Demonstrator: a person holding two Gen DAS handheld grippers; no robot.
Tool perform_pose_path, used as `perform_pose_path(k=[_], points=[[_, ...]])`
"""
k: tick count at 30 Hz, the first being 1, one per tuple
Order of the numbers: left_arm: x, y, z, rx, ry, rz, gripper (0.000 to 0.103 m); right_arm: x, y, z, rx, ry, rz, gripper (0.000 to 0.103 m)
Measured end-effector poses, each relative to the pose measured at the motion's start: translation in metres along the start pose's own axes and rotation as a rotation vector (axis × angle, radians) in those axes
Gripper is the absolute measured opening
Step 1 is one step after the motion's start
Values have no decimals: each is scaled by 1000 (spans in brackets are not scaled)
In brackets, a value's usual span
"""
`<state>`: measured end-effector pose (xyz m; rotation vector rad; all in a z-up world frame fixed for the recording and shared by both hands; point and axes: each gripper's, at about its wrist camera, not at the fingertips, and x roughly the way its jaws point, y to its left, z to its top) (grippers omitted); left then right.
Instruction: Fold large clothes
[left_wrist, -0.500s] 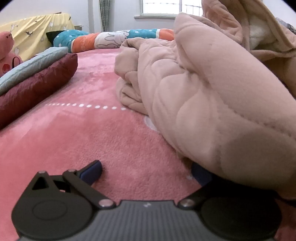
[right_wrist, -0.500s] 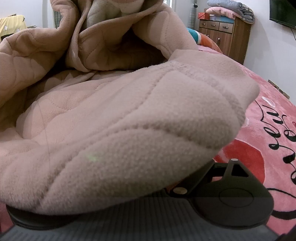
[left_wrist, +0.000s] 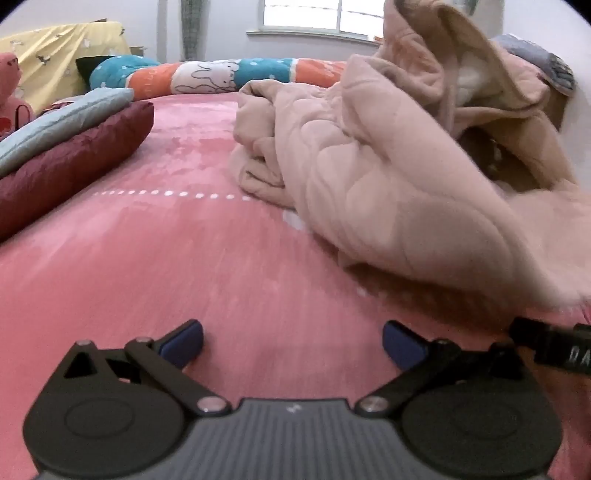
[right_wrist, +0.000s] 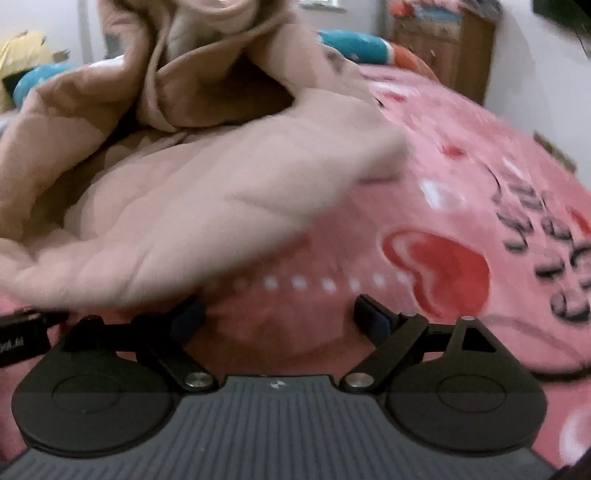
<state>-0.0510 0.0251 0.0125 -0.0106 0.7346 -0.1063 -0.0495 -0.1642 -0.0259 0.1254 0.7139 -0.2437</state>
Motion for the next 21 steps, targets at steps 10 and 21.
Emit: perform_pose_path(k=[10,21], points=[[-78,27,3,64,-70,9,103,-97,-14,-9,90,-23,-14,103],[-172,55,49,59,-217,10,103,-204,4,25,32,-178,-96,103]])
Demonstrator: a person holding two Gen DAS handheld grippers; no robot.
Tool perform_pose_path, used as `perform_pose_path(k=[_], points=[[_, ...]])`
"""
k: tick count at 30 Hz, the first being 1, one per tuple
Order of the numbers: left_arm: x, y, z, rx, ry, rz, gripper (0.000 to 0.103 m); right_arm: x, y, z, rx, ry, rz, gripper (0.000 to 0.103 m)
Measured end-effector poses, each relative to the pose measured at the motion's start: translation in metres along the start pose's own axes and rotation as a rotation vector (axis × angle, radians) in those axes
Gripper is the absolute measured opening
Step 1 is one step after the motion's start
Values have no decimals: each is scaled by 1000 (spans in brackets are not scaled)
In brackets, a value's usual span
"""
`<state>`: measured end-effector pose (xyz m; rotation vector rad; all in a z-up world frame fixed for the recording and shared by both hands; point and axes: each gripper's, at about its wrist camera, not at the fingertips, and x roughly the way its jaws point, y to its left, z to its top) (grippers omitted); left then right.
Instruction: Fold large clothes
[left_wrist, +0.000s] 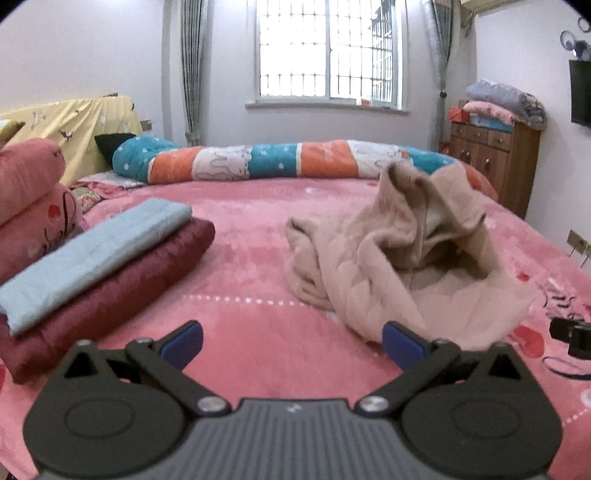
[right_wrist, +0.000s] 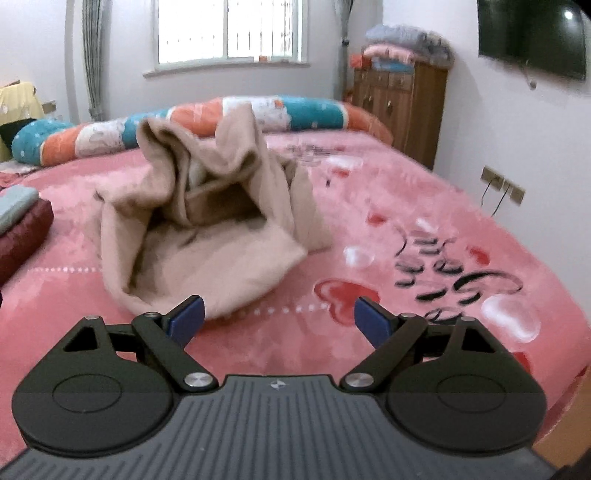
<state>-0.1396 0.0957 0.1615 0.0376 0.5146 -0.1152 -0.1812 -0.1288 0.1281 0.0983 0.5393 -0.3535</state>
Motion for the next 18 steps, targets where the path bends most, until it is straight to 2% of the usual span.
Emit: perform_pose_path(k=[7,18], points=[[-32,8,16,16,-40,-28,103,-59,11,28,-17,-76,12,103],[-64,15,25,35,-117,-51,103,-95,28,45,-46,-128,50,103]])
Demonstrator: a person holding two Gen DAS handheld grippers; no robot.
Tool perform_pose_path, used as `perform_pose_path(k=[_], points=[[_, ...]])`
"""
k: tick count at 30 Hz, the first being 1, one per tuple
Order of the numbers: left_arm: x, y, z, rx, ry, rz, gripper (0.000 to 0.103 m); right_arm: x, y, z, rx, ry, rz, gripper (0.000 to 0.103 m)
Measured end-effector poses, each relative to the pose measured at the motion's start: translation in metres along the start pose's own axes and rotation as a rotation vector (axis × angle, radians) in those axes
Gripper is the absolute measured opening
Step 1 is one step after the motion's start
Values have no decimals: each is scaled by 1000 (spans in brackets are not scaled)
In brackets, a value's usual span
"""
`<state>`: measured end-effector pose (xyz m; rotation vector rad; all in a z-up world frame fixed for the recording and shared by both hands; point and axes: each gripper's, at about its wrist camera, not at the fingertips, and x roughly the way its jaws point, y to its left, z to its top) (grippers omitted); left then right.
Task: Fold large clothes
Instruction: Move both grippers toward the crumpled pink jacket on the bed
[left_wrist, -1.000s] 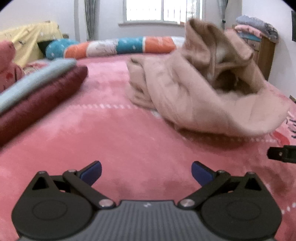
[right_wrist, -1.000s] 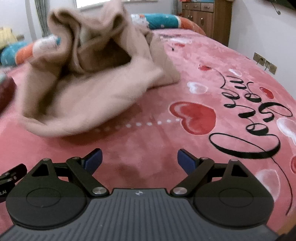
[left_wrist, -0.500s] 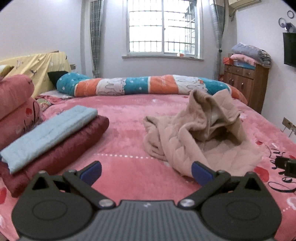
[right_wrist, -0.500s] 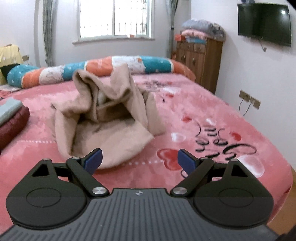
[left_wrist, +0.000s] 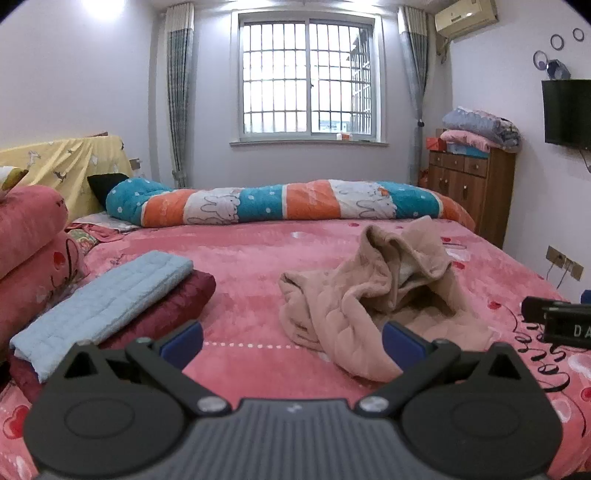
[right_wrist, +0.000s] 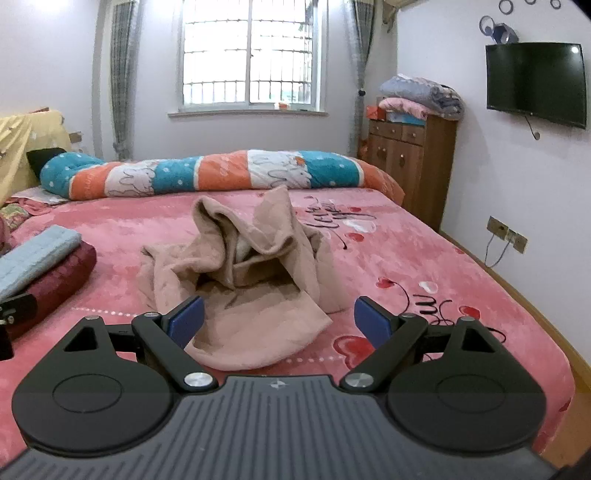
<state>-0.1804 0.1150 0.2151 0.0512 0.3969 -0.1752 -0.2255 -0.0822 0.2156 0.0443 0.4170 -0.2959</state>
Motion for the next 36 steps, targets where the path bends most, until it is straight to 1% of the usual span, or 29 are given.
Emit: perform_pose_path(k=[4,9,15,19,22,28,33,36], points=[[-6,2,-1,-1,-13,8,103,11,1,1,5,4,24,103],[-6,2,-2,-6,-9,11,103,6,6,-1,0,-22,30,103],[-3,-4,-4,12,-1,16,103,4,-2,-5,23,-59,28,103],[3,-10,-7,29,16,20,103,17,-5,-15,37,-54,39,103],[8,-16,-10,40,31,15,103,29,-12,-28,57,-61,63,103],[27,-30,-23,71,61,-4,103,62,-23,-59,97,-48,-5,103],[49,-45,-38,85,86,-37,103,100,-45,-88,169,10,-63,103],[66,-56,-48,90,104,-52,103,116,-58,-101,171,10,-79,103]])
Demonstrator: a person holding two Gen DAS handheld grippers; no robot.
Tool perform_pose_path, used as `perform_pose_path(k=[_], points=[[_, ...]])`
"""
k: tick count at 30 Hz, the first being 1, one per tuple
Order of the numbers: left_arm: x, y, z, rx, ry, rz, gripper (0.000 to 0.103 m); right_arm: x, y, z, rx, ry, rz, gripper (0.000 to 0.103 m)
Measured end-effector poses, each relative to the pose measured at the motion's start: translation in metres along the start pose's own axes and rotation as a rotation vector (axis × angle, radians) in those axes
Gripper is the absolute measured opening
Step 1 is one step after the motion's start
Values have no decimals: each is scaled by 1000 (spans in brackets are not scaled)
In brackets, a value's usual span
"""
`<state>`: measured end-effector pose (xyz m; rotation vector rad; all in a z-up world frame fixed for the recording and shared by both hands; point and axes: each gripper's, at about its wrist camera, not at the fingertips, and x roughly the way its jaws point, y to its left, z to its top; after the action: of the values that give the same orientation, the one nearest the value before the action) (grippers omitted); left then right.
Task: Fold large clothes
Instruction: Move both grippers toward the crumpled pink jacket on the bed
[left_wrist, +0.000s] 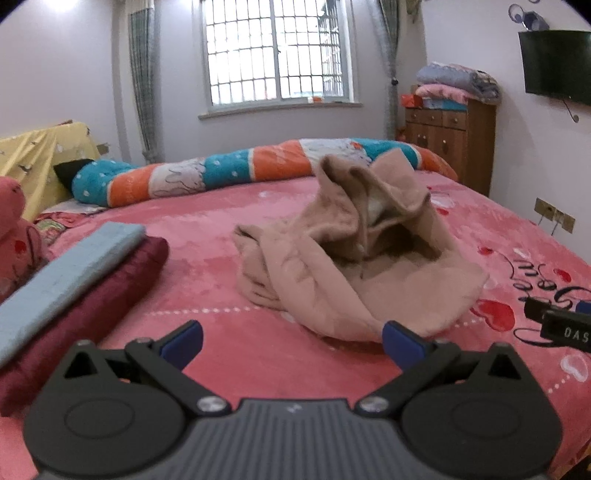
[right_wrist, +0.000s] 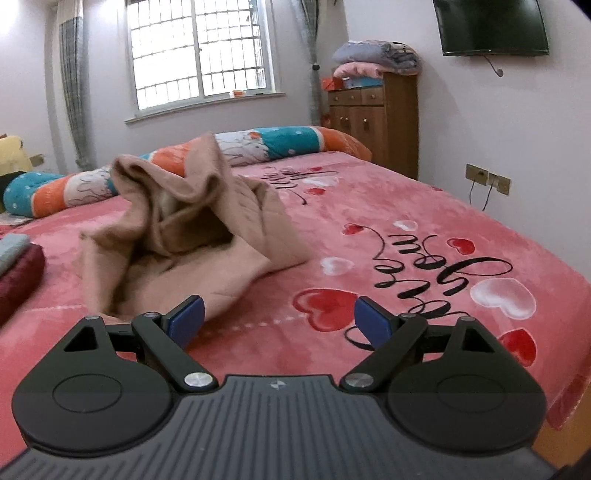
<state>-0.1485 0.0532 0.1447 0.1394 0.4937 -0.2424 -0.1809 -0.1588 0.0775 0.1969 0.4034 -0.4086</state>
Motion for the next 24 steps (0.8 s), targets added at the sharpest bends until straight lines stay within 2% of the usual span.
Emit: perform_pose_path(k=[7,13,21,24], points=[[47,-27,-8,24,36,-32,103,38,-28,-4,84,11,5,103],[90,-45,-2,5,43,25,103,65,-41,-3,164,67,32,103],[138,-52,4,-34,69,91,102,84,-45,0,178,96,82,103],[150,-50,2,-44,95,118,97,91,-47,1,192,110,94,103]])
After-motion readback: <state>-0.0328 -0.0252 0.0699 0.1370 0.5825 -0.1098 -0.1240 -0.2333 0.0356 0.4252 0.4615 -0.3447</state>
